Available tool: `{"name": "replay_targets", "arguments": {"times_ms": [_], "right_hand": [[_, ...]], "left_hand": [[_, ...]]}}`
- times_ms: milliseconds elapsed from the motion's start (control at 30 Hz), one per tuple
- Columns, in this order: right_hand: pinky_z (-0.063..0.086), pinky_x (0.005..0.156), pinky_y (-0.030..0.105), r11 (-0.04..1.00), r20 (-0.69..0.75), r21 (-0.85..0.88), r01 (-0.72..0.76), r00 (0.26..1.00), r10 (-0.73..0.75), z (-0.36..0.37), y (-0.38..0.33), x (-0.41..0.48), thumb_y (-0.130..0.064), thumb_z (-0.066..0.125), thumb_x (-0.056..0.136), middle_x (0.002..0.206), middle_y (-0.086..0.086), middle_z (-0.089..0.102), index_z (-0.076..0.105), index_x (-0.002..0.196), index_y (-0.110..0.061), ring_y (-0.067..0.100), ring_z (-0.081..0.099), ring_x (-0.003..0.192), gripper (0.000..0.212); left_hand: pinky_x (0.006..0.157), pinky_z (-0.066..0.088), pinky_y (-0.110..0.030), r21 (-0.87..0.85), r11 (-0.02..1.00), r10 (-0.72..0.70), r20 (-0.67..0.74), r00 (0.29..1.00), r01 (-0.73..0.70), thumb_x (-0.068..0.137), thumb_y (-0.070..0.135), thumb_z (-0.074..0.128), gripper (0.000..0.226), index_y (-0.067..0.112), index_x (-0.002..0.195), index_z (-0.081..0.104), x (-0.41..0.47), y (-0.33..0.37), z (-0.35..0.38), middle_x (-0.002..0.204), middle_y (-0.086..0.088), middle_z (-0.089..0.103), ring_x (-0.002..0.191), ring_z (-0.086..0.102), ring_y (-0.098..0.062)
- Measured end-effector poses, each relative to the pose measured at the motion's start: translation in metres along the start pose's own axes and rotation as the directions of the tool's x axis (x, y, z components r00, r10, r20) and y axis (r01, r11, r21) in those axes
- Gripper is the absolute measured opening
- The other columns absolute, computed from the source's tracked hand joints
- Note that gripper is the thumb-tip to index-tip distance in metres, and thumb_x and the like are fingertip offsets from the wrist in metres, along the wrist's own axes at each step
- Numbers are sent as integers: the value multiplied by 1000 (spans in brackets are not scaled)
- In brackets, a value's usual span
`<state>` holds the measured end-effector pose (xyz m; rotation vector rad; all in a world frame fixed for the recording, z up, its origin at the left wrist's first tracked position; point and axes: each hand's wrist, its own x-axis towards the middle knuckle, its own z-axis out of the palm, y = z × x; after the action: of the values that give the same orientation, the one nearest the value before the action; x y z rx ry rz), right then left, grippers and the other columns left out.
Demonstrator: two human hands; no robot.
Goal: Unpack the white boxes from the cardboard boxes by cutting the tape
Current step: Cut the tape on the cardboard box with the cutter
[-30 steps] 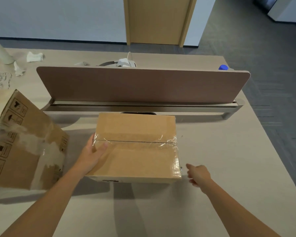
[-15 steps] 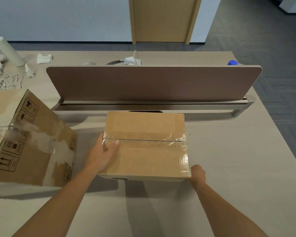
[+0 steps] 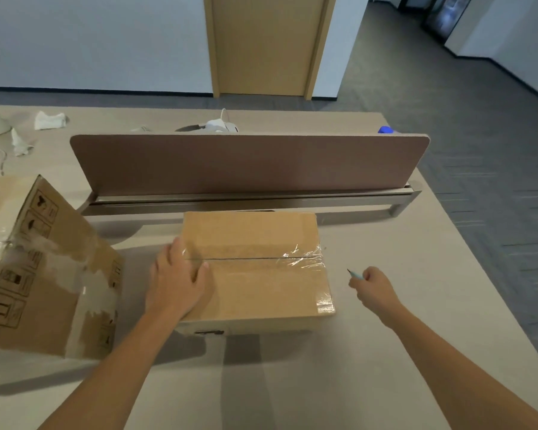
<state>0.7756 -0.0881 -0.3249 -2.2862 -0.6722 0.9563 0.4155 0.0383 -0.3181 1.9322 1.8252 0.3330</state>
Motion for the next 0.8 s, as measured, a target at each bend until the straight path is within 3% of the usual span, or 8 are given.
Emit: {"name": "replay_targets", "arguments": {"times_ms": [133,300,400,533,700,800], "right_hand": [[33,62,37,980,-35,179,81,997,-76,-19,-15,-3,-42,61,85,76,3,42,35,80,-18,21,39,65,36],[38,65,37,961,-13,246,126,992,-126,-26,-27,6,-42,58,93,81,4,49,40,84,-17,20,45,68,31],[44,66,35,964,23,207,164,985,-173,-30,-31,17,-41,60,93,80,2,55,54,89,-14,19,54,72,28],[49,64,31,958,70,181,224,968,-239,-30,-36,31,-40,62,93,87,8,63,60,95,-16,17,58,72,24],[50,62,29,956,210,204,210,945,-253,-24,-37,48,-36,63,94,86,4,72,60,97,-15,14,60,65,21],[48,66,34,958,317,226,178,916,-245,-15,-40,54,-28,58,95,84,4,72,62,94,-11,8,60,66,18]], "left_hand": [[113,31,-46,25,987,158,-33,987,-157,94,42,58,63,15,146,36,12,62,-4,150,-13,37,137,31,-33],[111,31,-39,36,948,312,95,945,-316,92,43,56,58,18,144,46,38,164,26,146,-7,46,135,39,-32],[112,33,-43,151,932,293,214,932,-328,90,55,54,66,19,144,45,50,208,51,148,-7,46,136,40,-33],[108,35,-50,354,907,117,313,943,-230,77,75,52,81,22,138,49,65,234,73,141,-4,52,132,44,-34],[96,41,-46,433,881,44,327,944,-191,76,65,58,73,23,135,52,71,248,83,136,-3,56,129,45,-33],[96,41,-43,456,865,52,335,941,-211,80,64,57,71,21,136,52,72,252,84,137,-3,56,129,46,-30]]}}
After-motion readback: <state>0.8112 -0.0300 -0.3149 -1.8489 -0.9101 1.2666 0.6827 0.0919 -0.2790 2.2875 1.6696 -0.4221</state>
